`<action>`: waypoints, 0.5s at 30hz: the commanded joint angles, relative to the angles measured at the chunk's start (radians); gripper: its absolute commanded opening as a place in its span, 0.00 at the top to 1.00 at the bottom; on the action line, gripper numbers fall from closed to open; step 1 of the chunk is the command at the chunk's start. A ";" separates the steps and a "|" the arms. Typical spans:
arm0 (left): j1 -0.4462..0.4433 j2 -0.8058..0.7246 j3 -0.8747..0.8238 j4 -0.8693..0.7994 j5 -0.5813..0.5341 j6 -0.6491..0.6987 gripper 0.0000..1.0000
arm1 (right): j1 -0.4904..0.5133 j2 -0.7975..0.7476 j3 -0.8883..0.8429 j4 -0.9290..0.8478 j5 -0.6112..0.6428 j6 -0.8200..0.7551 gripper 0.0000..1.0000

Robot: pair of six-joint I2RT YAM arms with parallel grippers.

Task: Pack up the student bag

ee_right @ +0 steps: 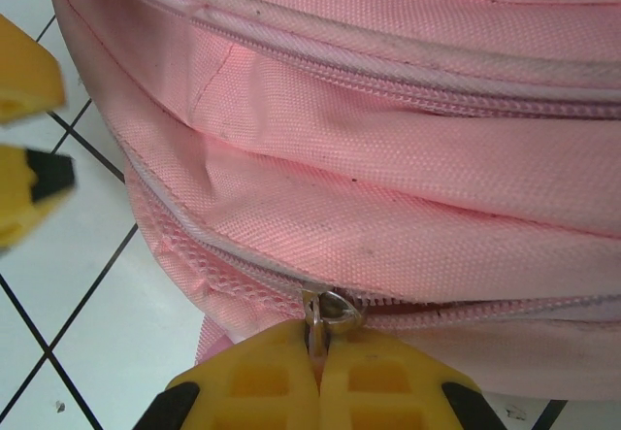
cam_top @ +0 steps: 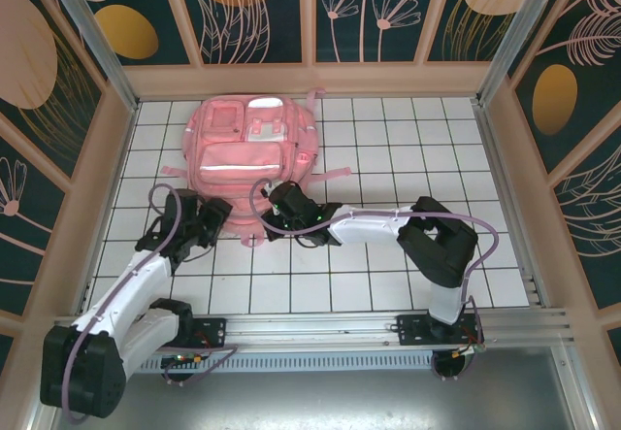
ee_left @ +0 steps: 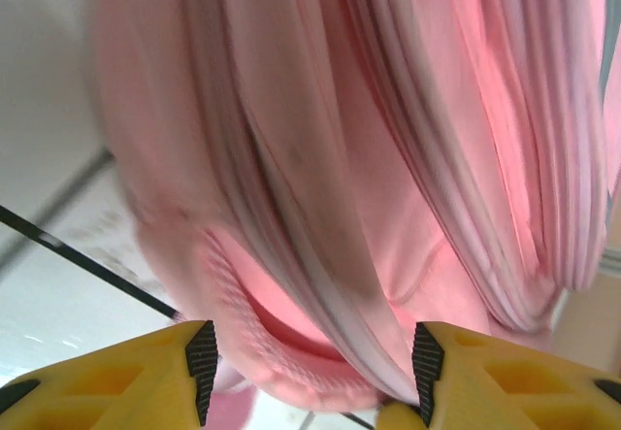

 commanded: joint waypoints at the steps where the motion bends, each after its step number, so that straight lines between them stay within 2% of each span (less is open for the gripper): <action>1: -0.068 0.061 -0.002 0.189 0.040 -0.148 0.42 | 0.002 0.009 0.028 0.030 -0.027 -0.012 1.00; 8: -0.160 0.194 0.050 0.237 -0.039 -0.190 0.43 | 0.004 -0.005 0.018 0.031 -0.029 -0.010 1.00; 10: -0.167 0.225 0.058 0.240 -0.060 -0.191 0.47 | 0.004 -0.006 0.016 0.032 -0.029 -0.009 1.00; 12: -0.169 0.253 0.065 0.233 -0.076 -0.190 0.59 | 0.003 -0.005 0.017 0.032 -0.030 -0.009 1.00; 15: -0.171 0.261 0.075 0.203 -0.110 -0.179 0.93 | 0.003 -0.005 0.016 0.026 -0.026 -0.012 1.00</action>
